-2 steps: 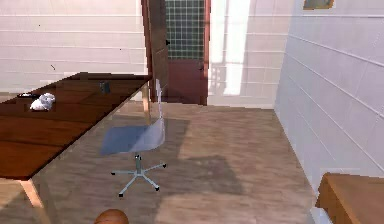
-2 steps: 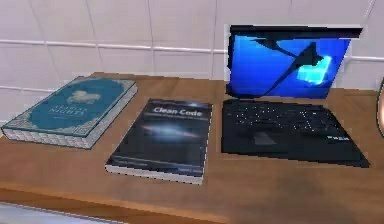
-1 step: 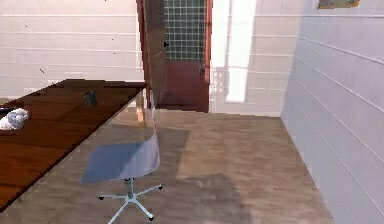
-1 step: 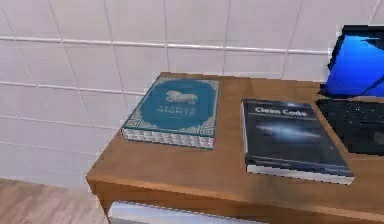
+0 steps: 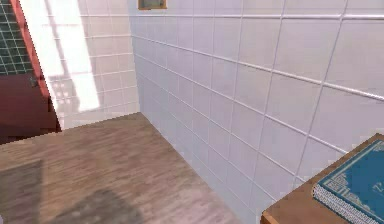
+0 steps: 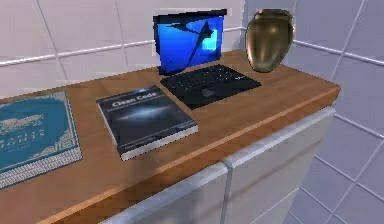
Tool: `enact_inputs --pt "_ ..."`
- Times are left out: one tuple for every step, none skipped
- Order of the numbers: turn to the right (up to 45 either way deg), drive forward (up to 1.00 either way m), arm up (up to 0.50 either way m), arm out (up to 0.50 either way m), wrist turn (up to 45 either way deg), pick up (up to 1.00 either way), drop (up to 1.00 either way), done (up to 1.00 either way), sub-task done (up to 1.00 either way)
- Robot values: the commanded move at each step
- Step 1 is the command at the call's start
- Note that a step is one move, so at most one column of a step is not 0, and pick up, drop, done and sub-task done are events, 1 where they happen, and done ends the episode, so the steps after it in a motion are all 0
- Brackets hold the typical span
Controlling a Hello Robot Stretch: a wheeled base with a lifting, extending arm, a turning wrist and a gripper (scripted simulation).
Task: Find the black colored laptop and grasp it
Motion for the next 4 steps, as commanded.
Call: enact_inputs --pt "6.0 0.00 0.00 0.00 0.0 0.00 0.00 0.00 0.00" --pt "45.0 0.00 0.00 0.00 0.0 0.00 0.00 0.00 0.00" --pt "45.0 0.00 0.00 0.00 0.0 0.00 0.00 0.00 0.00" --pt "45.0 0.00 0.00 0.00 0.0 0.00 0.00 0.00 0.00"
